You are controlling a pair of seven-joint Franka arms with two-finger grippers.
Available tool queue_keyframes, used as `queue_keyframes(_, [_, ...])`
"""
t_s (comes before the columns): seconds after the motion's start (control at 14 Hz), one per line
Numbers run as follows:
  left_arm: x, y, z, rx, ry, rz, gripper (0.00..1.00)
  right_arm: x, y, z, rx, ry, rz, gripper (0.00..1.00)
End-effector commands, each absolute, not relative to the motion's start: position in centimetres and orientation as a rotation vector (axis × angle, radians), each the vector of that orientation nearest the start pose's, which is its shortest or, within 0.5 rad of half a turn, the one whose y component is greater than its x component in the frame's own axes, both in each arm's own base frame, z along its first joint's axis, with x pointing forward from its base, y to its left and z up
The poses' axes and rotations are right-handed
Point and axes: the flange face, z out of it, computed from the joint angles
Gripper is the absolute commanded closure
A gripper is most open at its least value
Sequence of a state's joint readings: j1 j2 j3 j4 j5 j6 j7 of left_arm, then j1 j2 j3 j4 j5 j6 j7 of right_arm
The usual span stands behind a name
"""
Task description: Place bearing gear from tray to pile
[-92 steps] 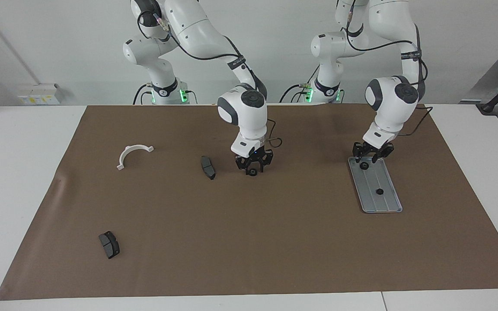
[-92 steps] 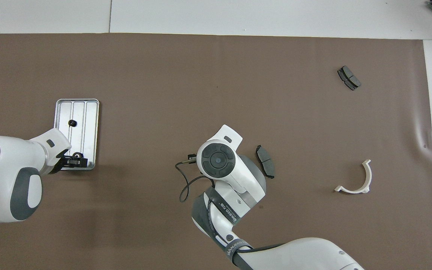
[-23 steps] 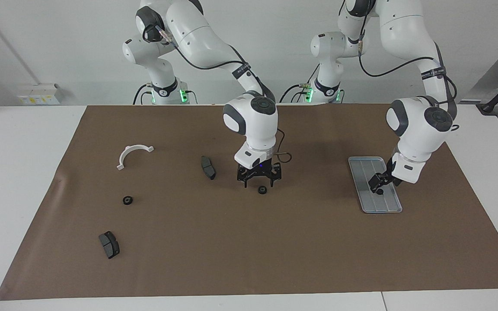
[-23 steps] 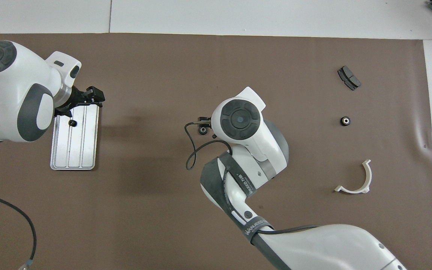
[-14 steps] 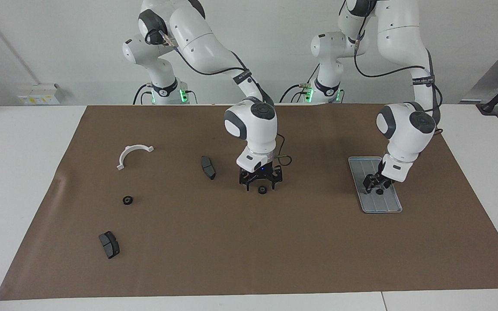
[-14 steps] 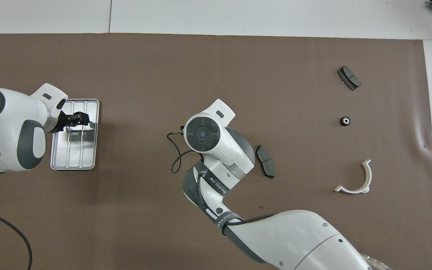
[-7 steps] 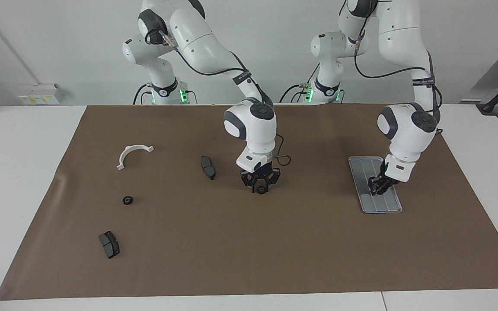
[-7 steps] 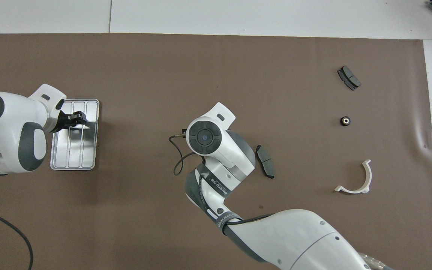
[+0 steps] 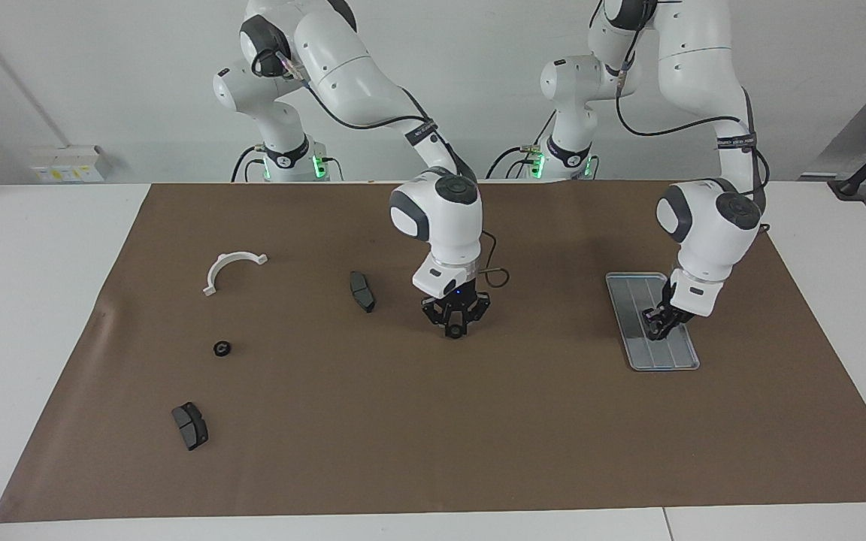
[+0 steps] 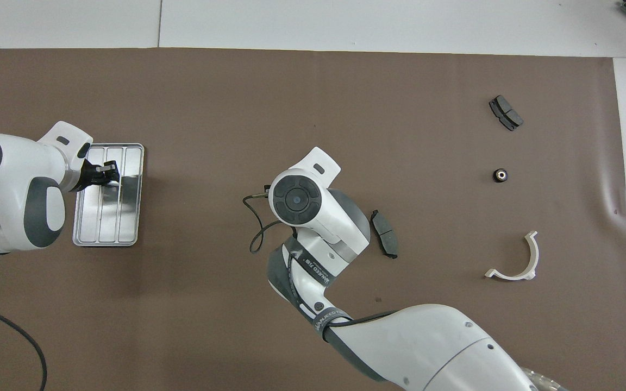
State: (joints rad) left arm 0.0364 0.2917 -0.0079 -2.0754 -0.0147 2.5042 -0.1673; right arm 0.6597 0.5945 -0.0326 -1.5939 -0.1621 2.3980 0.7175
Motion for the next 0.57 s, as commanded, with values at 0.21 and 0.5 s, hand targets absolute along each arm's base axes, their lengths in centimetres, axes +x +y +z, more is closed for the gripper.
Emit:
queue_keyframes(0.21, [60.4, 1.6, 30.8, -3.146, -0.343, -0.242, 1.00, 59.6, 29.1, 40.9, -3.153, 0.026, -0.384, 1.00])
queue_keyframes(0.5, [63.2, -2.3, 34.1, -3.187, -0.371, -0.157, 1.00, 59.2, 16.3, 40.2, -3.220, -0.087, -0.272, 1.00])
